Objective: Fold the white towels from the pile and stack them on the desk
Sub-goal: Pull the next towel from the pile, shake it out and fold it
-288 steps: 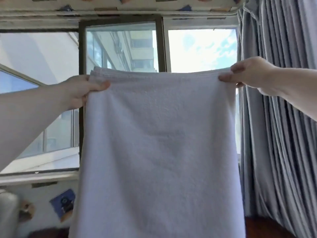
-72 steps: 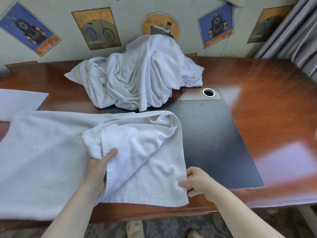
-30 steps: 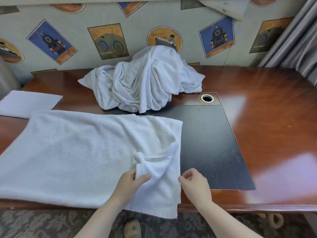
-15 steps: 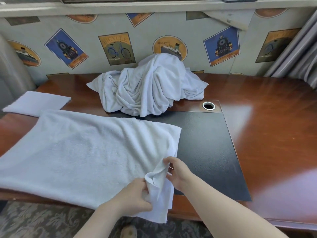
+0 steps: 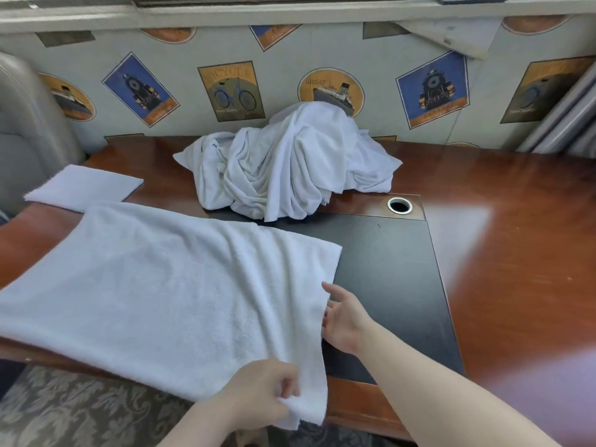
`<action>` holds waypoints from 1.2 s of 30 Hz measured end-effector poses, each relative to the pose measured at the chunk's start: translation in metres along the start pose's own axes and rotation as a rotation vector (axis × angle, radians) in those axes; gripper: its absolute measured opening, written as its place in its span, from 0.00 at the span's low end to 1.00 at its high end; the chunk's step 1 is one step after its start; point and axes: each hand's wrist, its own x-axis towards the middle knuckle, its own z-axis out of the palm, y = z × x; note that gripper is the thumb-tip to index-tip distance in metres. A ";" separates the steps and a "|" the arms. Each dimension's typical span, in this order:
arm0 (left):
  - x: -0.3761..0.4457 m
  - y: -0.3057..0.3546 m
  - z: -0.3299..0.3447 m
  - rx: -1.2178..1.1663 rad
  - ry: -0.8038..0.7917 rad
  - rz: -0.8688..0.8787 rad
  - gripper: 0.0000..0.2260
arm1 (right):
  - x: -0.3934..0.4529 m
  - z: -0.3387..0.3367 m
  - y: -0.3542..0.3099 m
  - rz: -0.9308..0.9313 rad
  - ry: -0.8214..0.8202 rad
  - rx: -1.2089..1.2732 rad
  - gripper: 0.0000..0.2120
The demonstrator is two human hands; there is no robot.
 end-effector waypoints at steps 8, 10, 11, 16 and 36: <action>0.006 -0.008 -0.046 -0.647 0.027 -0.052 0.09 | 0.045 0.027 -0.055 -0.029 -0.070 0.323 0.31; 0.013 -0.009 -0.053 -0.682 -0.092 -0.034 0.09 | 0.056 0.031 -0.062 -0.015 -0.140 0.447 0.37; 0.018 -0.010 -0.056 -0.677 -0.153 -0.034 0.09 | 0.061 0.032 -0.065 -0.025 -0.178 0.465 0.39; 0.033 -0.017 -0.076 -0.616 -0.384 -0.046 0.10 | 0.082 0.036 -0.076 -0.171 -0.140 0.340 0.33; 0.063 -0.016 -0.031 0.075 -0.109 0.053 0.19 | 0.083 0.028 -0.113 -0.179 0.441 -0.498 0.21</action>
